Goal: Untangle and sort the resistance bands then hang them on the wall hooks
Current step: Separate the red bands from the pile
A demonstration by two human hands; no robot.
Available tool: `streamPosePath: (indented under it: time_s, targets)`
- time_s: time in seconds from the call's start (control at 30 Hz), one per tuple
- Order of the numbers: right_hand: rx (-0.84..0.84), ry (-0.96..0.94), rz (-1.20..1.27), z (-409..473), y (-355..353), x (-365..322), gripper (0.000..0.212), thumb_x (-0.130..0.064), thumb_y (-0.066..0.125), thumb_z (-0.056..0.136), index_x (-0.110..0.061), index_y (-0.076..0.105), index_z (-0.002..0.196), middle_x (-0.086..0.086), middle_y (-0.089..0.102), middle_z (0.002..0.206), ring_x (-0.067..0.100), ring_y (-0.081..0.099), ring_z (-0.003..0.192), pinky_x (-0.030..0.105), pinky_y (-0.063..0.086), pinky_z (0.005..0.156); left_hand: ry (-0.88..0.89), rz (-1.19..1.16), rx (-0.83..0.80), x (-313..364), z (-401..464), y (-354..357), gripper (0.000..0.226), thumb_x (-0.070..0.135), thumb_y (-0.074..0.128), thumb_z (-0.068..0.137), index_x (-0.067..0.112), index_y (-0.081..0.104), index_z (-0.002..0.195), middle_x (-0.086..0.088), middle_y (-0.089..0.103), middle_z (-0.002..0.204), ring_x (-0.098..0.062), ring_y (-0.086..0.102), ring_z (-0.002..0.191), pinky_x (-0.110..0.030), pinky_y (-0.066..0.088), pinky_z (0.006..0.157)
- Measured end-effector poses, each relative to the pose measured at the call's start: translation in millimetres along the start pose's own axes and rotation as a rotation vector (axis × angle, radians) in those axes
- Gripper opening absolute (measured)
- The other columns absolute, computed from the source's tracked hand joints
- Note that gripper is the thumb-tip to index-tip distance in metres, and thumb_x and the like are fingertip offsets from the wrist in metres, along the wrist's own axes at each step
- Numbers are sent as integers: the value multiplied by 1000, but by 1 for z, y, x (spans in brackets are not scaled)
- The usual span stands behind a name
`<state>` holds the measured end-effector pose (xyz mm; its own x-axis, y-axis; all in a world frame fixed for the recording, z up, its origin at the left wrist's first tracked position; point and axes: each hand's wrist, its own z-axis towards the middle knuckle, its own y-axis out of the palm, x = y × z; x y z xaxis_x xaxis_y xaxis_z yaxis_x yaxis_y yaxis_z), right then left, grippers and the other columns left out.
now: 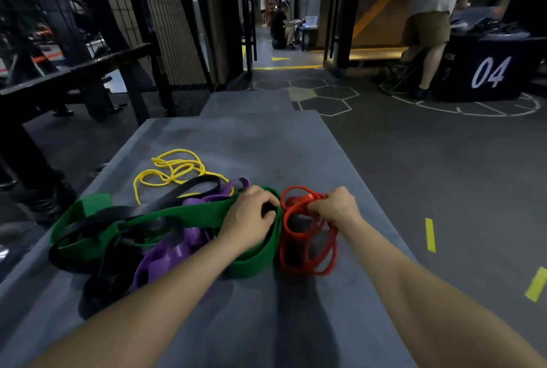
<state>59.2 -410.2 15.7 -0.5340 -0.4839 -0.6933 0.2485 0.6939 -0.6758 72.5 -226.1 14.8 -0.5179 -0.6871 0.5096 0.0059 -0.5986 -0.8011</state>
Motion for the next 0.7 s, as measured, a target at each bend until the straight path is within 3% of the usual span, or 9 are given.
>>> streamPosePath:
  time_s: [0.07, 0.13, 0.3, 0.43, 0.53, 0.63, 0.7]
  targets:
    - [39, -69, -13, 11, -14, -16, 27, -29, 73, 58, -8, 57, 66, 4, 55, 62, 19, 50, 52, 22, 37, 47, -16, 4, 12, -1, 26, -5, 18, 12, 63, 81, 16, 66, 99, -4, 57, 108, -22, 54, 106, -26, 38, 94]
    - [74, -129, 19, 27, -28, -35, 26, -29, 76, 61, -10, 59, 60, 1, 51, 52, 15, 49, 48, 22, 36, 45, -46, 5, 22, -2, 53, -10, 21, 14, 63, 82, 16, 65, 103, -6, 56, 112, -24, 54, 109, -29, 41, 96]
    - [126, -245, 219, 75, -54, -91, 27, -28, 80, 59, -6, 69, 71, 4, 58, 60, 16, 52, 53, 26, 43, 52, -37, 34, 10, -10, 124, -20, 32, 14, 63, 83, 11, 59, 114, -11, 54, 120, -25, 53, 114, -27, 38, 100]
    - [222, -262, 370, 123, -49, -121, 14, -23, 75, 60, -13, 65, 60, 2, 59, 58, 18, 58, 57, 28, 51, 59, -63, 42, 25, -24, 174, -13, 39, 11, 64, 81, 7, 57, 119, -16, 54, 122, -30, 52, 116, -28, 38, 100]
    - [265, -239, 453, 163, -36, -127, 14, -23, 75, 61, -12, 67, 66, 2, 61, 59, 20, 61, 62, 30, 52, 67, -111, 45, 36, -42, 203, 0, 40, 14, 64, 82, 8, 55, 121, -14, 51, 125, -28, 51, 119, -31, 38, 103]
    - [204, -224, 400, 204, -18, -120, 27, -25, 79, 64, -6, 68, 80, 10, 67, 77, 23, 62, 69, 32, 50, 64, -141, 52, 11, -61, 219, 16, 43, 16, 64, 84, 8, 52, 124, -13, 49, 130, -27, 49, 121, -30, 37, 104]
    - [114, -210, 225, 223, -2, -102, 26, -24, 77, 71, -4, 60, 71, 15, 62, 82, 23, 57, 65, 35, 45, 58, -161, 87, -35, -73, 220, 28, 46, 21, 65, 83, 10, 51, 126, -11, 48, 132, -27, 49, 122, -33, 38, 105]
